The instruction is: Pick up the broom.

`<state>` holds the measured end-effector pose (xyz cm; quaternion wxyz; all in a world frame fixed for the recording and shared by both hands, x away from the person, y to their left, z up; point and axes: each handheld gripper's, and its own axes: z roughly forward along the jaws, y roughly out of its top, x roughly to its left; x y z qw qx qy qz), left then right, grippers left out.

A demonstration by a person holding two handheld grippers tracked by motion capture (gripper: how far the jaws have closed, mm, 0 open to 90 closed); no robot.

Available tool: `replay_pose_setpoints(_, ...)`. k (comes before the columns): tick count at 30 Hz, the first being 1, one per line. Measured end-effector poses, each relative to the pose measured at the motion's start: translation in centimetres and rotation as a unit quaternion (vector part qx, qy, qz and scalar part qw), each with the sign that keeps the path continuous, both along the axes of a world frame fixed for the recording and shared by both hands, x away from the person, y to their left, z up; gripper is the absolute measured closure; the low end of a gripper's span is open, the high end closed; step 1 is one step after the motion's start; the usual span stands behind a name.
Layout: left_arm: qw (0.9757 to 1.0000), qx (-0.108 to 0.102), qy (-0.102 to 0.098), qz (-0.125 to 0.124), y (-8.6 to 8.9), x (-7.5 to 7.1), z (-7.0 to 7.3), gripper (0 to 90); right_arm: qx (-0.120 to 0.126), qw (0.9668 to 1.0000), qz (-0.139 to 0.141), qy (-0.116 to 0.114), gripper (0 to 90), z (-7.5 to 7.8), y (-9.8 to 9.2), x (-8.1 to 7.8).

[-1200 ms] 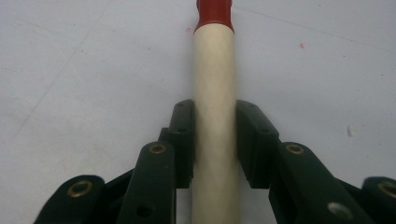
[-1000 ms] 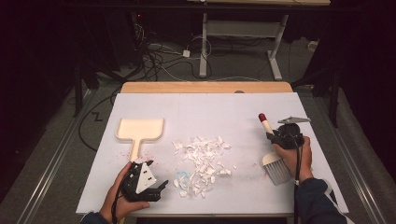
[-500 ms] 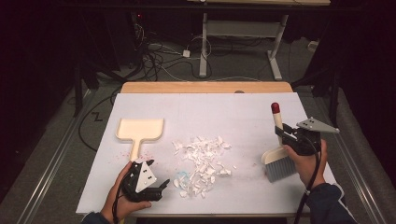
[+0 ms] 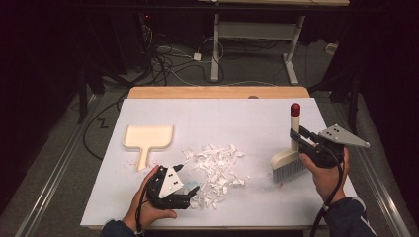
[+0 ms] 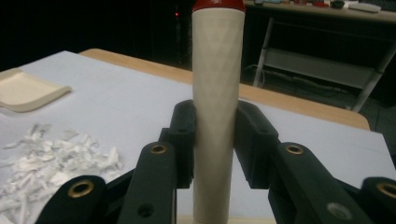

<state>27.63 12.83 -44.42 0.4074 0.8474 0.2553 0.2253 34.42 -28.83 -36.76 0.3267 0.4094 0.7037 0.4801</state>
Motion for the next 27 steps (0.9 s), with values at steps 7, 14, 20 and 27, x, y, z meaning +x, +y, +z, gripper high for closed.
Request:
replay_pose_setpoints(7,0.9965,-0.054,0.009,-0.063,-4.1,0.0,2.3,19.5,-0.008,0.9981,0.025,-0.055,71.1,1.7,2.7,-2.6)
replay_pose_setpoints(14,0.9916,-0.072,0.006,-0.107,-9.9,0.0,3.6,19.6,-0.015,0.9962,0.067,-0.054,71.1,1.2,6.0,-4.1)
replay_pose_setpoints(20,0.9905,-0.089,0.016,-0.104,-13.1,0.5,2.9,26.4,-0.01,0.994,0.086,-0.067,71.1,0.8,8.4,-5.8)
replay_pose_setpoints(27,0.9857,-0.133,0.032,-0.099,-12.1,1.3,2.6,58.1,-0.007,0.9913,0.118,-0.057,70.9,0.3,10.0,-6.9)
